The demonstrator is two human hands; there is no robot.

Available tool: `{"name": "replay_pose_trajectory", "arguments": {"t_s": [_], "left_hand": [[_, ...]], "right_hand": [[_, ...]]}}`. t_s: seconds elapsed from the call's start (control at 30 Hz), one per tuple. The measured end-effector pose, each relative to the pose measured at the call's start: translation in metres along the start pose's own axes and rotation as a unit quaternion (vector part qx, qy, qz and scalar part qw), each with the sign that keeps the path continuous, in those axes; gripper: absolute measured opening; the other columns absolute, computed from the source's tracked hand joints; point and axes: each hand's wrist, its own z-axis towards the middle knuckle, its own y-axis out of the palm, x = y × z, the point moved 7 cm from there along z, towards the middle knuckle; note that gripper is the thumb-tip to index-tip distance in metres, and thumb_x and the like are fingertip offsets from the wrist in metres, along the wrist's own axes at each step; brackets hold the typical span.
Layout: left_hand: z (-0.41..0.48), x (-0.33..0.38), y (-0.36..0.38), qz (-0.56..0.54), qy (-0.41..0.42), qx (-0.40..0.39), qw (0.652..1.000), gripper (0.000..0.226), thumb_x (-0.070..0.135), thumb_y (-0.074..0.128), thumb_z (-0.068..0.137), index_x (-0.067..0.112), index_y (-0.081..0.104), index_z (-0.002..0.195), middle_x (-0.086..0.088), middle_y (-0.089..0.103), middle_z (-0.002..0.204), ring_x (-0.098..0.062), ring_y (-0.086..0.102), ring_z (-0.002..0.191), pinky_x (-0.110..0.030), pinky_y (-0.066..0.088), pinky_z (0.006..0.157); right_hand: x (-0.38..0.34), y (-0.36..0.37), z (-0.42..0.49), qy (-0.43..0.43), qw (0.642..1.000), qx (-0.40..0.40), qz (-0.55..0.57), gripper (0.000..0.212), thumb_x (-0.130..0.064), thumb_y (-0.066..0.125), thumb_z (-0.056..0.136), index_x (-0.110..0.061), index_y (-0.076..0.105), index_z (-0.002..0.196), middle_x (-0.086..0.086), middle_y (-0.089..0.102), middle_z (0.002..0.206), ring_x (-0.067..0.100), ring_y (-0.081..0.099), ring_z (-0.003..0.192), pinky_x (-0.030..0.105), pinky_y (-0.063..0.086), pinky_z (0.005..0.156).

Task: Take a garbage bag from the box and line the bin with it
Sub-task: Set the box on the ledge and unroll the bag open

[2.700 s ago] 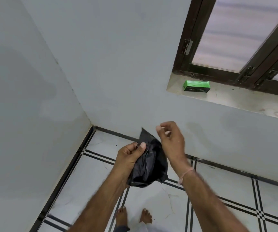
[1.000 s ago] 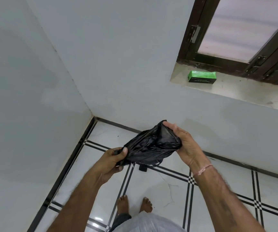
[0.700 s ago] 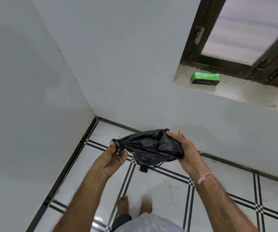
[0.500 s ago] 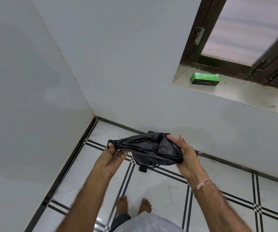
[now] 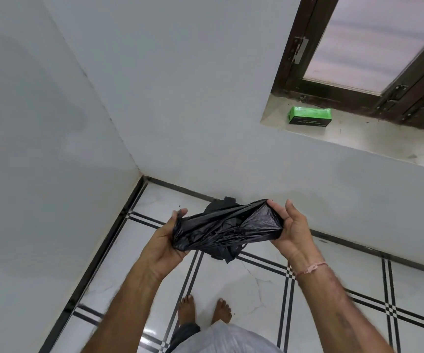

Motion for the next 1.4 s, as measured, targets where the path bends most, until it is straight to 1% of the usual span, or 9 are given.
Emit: {"name": "replay_pose_trajectory", "arguments": {"t_s": [0.17, 0.33, 0.5, 0.6, 0.7, 0.93, 1.07, 1.23, 1.4], "left_hand": [[-0.001, 0.007, -0.004, 0.018, 0.025, -0.011, 0.999, 0.026, 0.027, 0.063, 0.092, 0.015, 0.072, 0.112, -0.011, 0.070, 0.117, -0.028, 0.071, 0.106, -0.044, 0.060, 0.091], [-0.002, 0.003, -0.014, 0.053, 0.029, 0.006, 0.998, 0.028, 0.023, 0.044, 0.107, 0.012, 0.068, 0.114, -0.014, 0.074, 0.106, -0.025, 0.077, 0.089, -0.038, 0.065, 0.079], [-0.001, -0.009, -0.023, 0.116, -0.007, 0.005, 0.993, 0.034, 0.026, 0.039, 0.110, 0.007, 0.066, 0.114, -0.018, 0.069, 0.124, -0.026, 0.074, 0.096, -0.036, 0.064, 0.076], [-0.006, -0.008, -0.019, 0.116, -0.014, -0.026, 0.993, 0.037, 0.034, 0.047, 0.105, 0.006, 0.066, 0.121, -0.015, 0.072, 0.119, -0.026, 0.073, 0.099, -0.038, 0.064, 0.080], [-0.005, -0.005, -0.018, 0.151, -0.009, -0.027, 0.988, 0.029, 0.021, 0.054, 0.102, 0.009, 0.062, 0.127, -0.009, 0.075, 0.105, -0.021, 0.074, 0.090, -0.034, 0.064, 0.080], [0.006, 0.005, -0.030, 0.020, 0.013, 0.065, 0.998, 0.017, 0.018, 0.050, 0.106, 0.016, 0.066, 0.108, -0.008, 0.078, 0.085, -0.018, 0.076, 0.066, -0.029, 0.063, 0.056], [0.010, 0.014, -0.036, -0.050, 0.032, 0.038, 0.998, 0.023, 0.027, 0.056, 0.101, 0.012, 0.069, 0.113, -0.003, 0.074, 0.086, -0.015, 0.076, 0.075, -0.034, 0.065, 0.068], [0.010, 0.016, -0.040, 0.217, 0.009, 0.015, 0.976, 0.049, 0.026, 0.073, 0.081, 0.011, 0.065, 0.127, -0.008, 0.072, 0.105, -0.018, 0.070, 0.091, -0.028, 0.063, 0.076], [0.012, 0.007, -0.049, 0.382, -0.031, 0.062, 0.921, 0.035, 0.030, 0.073, 0.091, 0.006, 0.074, 0.116, -0.018, 0.077, 0.112, -0.023, 0.072, 0.097, -0.027, 0.059, 0.075]], "right_hand": [[0.010, -0.008, 0.008, 0.054, 0.998, 0.030, 0.004, 0.064, -0.054, 0.053, 0.101, -0.001, 0.064, 0.136, 0.023, 0.066, 0.135, 0.039, 0.063, 0.124, 0.048, 0.056, 0.087], [0.013, -0.016, 0.013, 0.055, 0.997, 0.038, 0.028, 0.064, -0.054, 0.051, 0.101, -0.001, 0.064, 0.135, 0.022, 0.068, 0.131, 0.037, 0.068, 0.106, 0.046, 0.056, 0.079], [0.006, -0.015, 0.014, 0.019, 0.999, 0.025, 0.021, 0.062, -0.055, 0.049, 0.102, -0.005, 0.065, 0.135, 0.019, 0.072, 0.123, 0.036, 0.066, 0.120, 0.051, 0.052, 0.104], [0.001, -0.011, 0.014, -0.001, 1.000, 0.016, -0.007, 0.059, -0.054, 0.048, 0.103, -0.006, 0.066, 0.133, 0.019, 0.072, 0.128, 0.036, 0.065, 0.125, 0.052, 0.049, 0.110], [-0.001, -0.012, 0.017, -0.014, 0.999, 0.019, -0.033, 0.057, -0.054, 0.049, 0.102, -0.008, 0.068, 0.130, 0.017, 0.073, 0.127, 0.034, 0.066, 0.125, 0.052, 0.047, 0.113], [-0.005, -0.005, 0.012, -0.052, 0.993, 0.016, -0.103, 0.053, -0.051, 0.048, 0.104, -0.010, 0.069, 0.131, 0.013, 0.074, 0.125, 0.026, 0.070, 0.106, 0.041, 0.054, 0.097], [-0.009, -0.011, 0.011, -0.067, 0.990, 0.027, -0.124, 0.052, -0.050, 0.050, 0.104, -0.010, 0.070, 0.131, 0.012, 0.074, 0.125, 0.023, 0.071, 0.102, 0.038, 0.055, 0.092], [-0.017, -0.018, 0.016, -0.083, 0.987, 0.030, -0.132, 0.052, -0.049, 0.051, 0.104, -0.008, 0.070, 0.131, 0.014, 0.072, 0.131, 0.030, 0.067, 0.124, 0.050, 0.047, 0.113], [-0.022, -0.010, 0.017, -0.098, 0.983, 0.027, -0.151, 0.054, -0.051, 0.052, 0.103, -0.008, 0.070, 0.131, 0.014, 0.073, 0.130, 0.031, 0.066, 0.126, 0.049, 0.048, 0.112]]}}
